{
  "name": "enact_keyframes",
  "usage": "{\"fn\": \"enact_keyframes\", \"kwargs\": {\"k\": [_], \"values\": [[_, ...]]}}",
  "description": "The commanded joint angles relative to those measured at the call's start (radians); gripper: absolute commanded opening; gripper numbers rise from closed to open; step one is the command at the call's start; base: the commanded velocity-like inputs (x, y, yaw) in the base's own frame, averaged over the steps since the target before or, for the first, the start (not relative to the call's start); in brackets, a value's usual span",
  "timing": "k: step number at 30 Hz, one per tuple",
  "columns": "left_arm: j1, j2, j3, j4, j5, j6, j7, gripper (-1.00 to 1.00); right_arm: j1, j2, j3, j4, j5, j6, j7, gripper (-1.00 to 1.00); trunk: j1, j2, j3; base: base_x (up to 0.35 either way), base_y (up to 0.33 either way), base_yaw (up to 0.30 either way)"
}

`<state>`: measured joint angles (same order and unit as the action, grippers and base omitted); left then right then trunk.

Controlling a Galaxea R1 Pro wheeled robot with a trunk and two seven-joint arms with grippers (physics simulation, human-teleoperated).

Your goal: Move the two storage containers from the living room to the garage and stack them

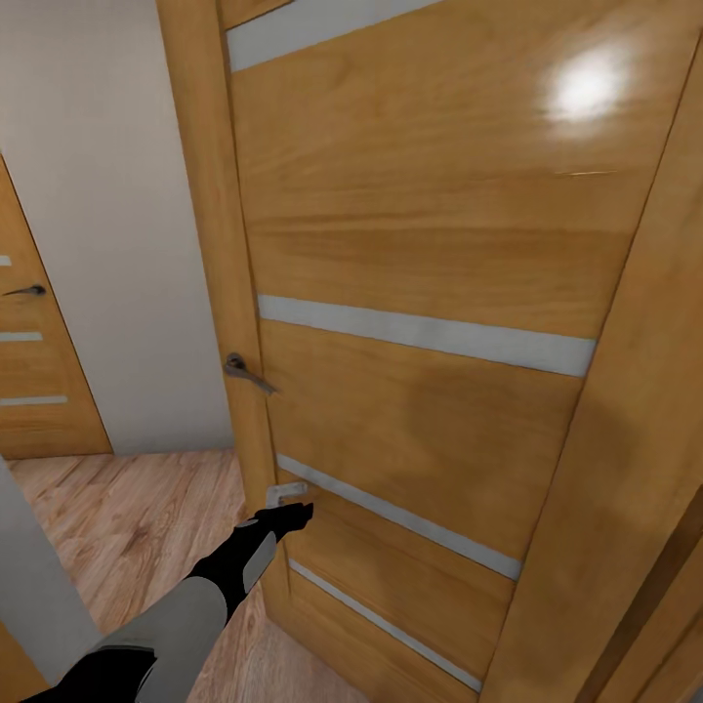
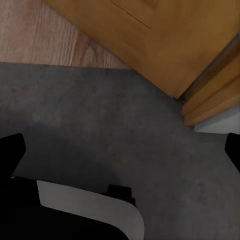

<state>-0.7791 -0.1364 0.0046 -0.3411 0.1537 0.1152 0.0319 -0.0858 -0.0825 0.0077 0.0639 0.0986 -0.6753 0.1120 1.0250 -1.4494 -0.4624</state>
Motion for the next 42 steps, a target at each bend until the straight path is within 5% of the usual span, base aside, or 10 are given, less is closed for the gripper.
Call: {"fn": "enact_keyframes", "kwargs": {"k": [1, 21, 25, 30, 42], "values": [[0.0, 0.0, 0.0, -0.002, 0.009, 0.006, 0.003, 1.0, -0.002, 0.0, 0.0, 0.004, 0.006, -0.006, -0.001, 1.0, 0.0, -0.001, -0.001, 0.056, 0.0, 0.0], [0.0, 0.0, 0.0, -0.002, 0.009, 0.006, 0.003, 1.0, 0.006, -0.001, 0.0, 0.007, 0.006, -0.007, 0.013, 1.0, 0.0, -0.001, -0.001, 0.103, 0.0, 0.0], [0.0, 0.0, 0.0, -0.002, 0.009, 0.006, 0.003, 1.0, 0.038, -0.001, 0.0, 0.008, 0.006, -0.049, 0.013, 1.0, 0.0, -0.001, -0.001, 0.0, 0.0, 0.0], [0.0, 0.0, 0.001, -0.002, 0.009, 0.006, 0.003, 1.0, 0.127, 0.004, 0.0, 0.008, 0.006, -0.203, 0.014, 1.0, 0.0, -0.001, -0.001, 0.0, 0.0, 0.0], [0.0, 0.0, 0.0, -0.002, 0.009, 0.006, 0.003, 1.0, 0.164, 0.01, 0.0, 0.008, 0.006, -0.229, 0.018, 1.0, 0.0, -0.001, -0.001, 0.0, 0.0, 0.0]]}}
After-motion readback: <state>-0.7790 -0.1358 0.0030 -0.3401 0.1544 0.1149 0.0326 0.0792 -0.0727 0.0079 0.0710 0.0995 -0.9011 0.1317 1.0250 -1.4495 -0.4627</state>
